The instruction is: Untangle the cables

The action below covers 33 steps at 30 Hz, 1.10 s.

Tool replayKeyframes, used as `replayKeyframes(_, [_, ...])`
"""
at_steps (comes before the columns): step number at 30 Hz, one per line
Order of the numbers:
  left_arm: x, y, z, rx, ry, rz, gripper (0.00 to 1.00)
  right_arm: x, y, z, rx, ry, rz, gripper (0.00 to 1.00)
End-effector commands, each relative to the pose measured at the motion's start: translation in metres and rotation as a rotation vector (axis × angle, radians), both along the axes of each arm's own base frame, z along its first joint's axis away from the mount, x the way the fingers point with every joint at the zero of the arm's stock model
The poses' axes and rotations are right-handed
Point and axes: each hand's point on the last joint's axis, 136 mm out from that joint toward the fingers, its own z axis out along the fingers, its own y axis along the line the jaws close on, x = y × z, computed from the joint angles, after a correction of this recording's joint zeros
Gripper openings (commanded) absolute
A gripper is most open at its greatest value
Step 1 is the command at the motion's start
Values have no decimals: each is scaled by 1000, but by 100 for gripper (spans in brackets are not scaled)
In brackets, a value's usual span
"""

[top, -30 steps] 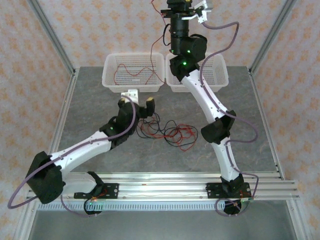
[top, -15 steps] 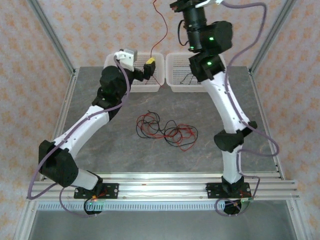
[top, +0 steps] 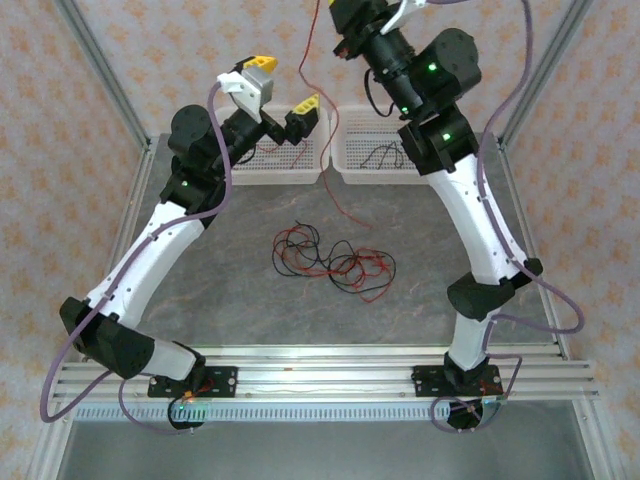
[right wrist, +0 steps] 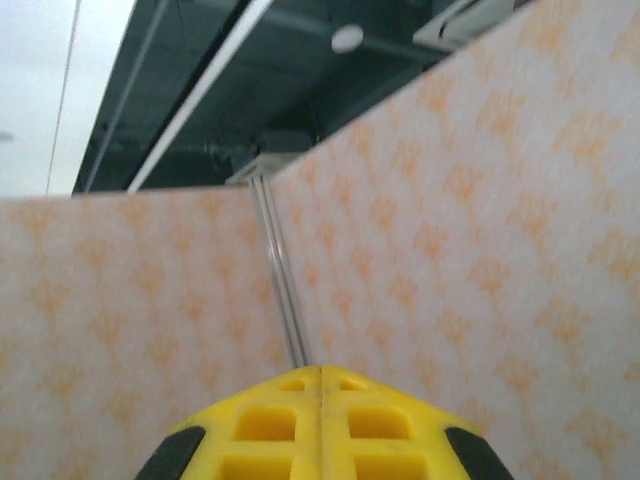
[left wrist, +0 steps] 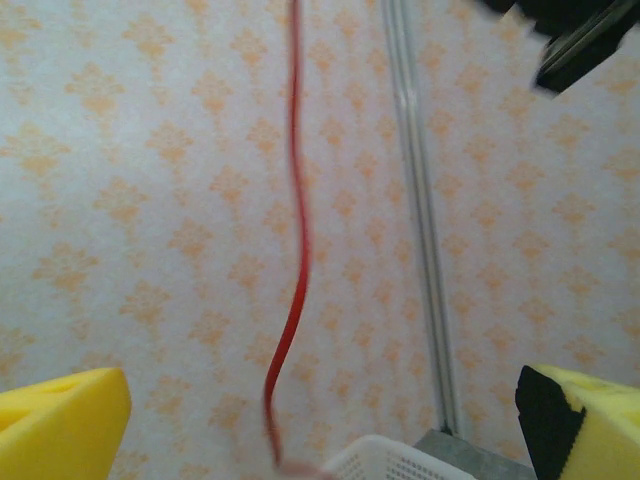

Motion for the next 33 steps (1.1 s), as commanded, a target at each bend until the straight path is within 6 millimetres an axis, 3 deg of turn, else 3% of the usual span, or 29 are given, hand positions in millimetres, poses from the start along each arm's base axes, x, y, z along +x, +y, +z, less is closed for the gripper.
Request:
replayKeyframes(1, [-8,-14,6,18,-10,-84,100,-21,9,3,-26,-7,93,0])
replayKeyframes(6, [10,-4,1,15,7,17,99,-33,18,0,-44,7,146,0])
replayKeyframes(10, [21,4,1,5,14,85,85,-44,22,0,-48,7,165,0])
replayKeyframes(12, [22,4,3,6,15,90,68,-49,22,2,-47,3,169,0])
replayKeyframes(14, [22,6,5,-1,16,96,39,-51,22,2,-45,1,165,0])
replayKeyframes(19, [12,14,9,-26,1,115,0,-53,16,3,-35,4,144,0])
replayKeyframes(27, [4,28,24,-72,-1,166,0,-53,8,-1,-16,43,118,0])
replayKeyframes(28, [5,31,27,-84,3,179,0,-52,7,-3,-15,55,110,3])
replayKeyframes(29, [6,33,29,-90,5,190,0,-52,4,-4,-13,68,101,15])
replayKeyframes(31, [7,39,36,-108,0,221,0,-52,0,-10,-22,95,85,47])
replayKeyframes(33, [9,45,43,-124,-9,256,0,-54,-6,-18,-30,121,65,72])
